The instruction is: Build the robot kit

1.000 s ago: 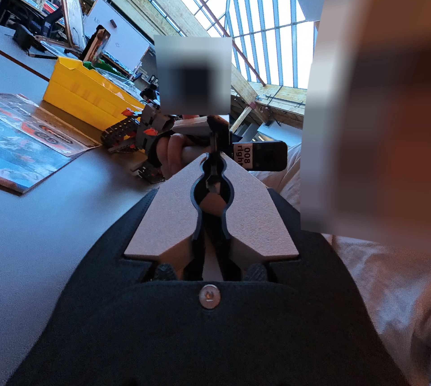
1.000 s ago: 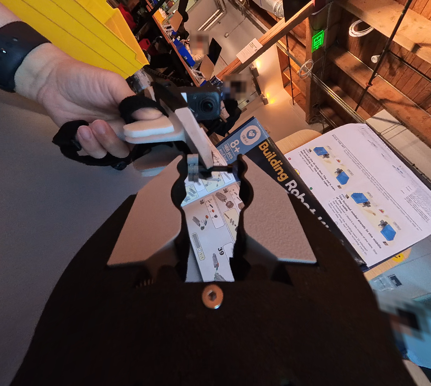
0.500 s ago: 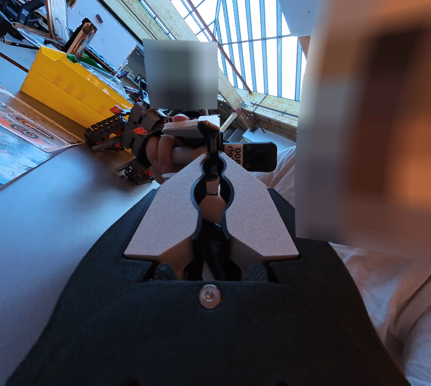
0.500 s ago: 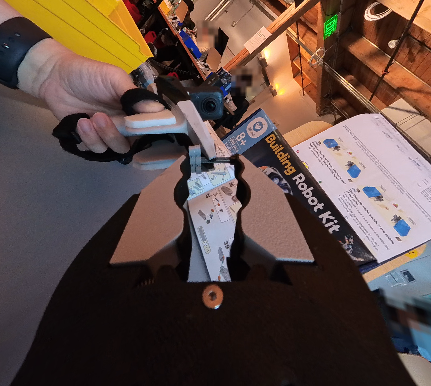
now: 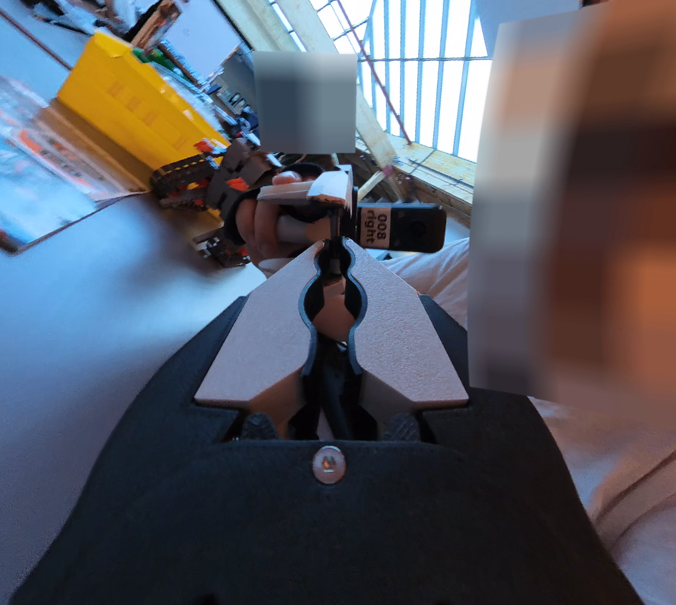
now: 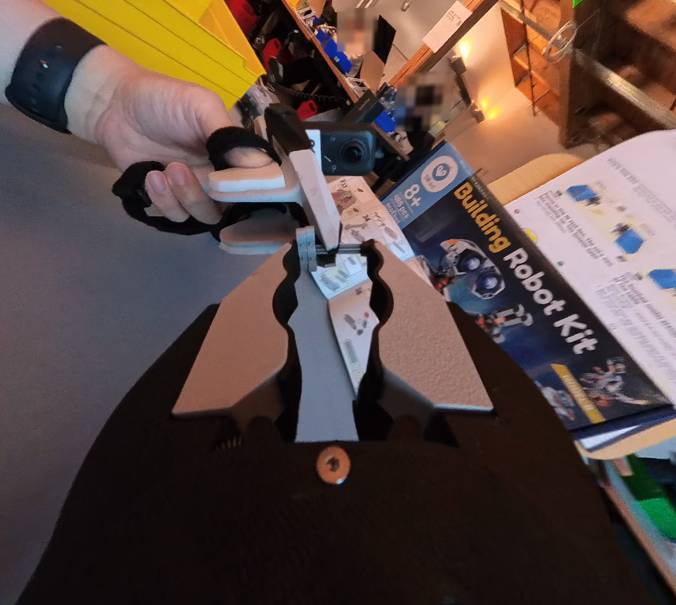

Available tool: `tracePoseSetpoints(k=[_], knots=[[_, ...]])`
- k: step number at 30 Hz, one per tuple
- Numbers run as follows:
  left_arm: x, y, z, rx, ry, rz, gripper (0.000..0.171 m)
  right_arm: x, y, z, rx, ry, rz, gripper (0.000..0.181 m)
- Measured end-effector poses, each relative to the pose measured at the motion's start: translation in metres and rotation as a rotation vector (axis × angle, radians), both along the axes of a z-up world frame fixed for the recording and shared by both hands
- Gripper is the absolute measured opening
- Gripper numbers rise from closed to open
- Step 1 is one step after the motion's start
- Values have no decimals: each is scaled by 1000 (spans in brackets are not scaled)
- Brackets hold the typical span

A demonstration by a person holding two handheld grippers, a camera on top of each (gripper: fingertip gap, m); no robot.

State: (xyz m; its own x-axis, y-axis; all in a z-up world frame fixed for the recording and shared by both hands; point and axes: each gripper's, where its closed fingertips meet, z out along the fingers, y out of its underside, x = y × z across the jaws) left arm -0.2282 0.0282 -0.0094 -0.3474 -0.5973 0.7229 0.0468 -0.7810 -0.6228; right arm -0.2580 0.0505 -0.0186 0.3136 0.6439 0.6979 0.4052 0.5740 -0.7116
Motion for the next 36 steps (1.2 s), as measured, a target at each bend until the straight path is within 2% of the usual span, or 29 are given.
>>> tracePoseSetpoints(k=[1,20,28,36], knots=[[0,1,-1,-6,7,3,1,0,1,0,-9,20,5,36],[4,2,-13,-26,80,-7,0,-2,1,-13,-31,-34,16,34],[2,4,-6,-26,37,11,1,-2,5,-4,22,20,-36,34],[1,6,-3,-13,22,33,1,-3,7,-1,-2,26,-65,33]])
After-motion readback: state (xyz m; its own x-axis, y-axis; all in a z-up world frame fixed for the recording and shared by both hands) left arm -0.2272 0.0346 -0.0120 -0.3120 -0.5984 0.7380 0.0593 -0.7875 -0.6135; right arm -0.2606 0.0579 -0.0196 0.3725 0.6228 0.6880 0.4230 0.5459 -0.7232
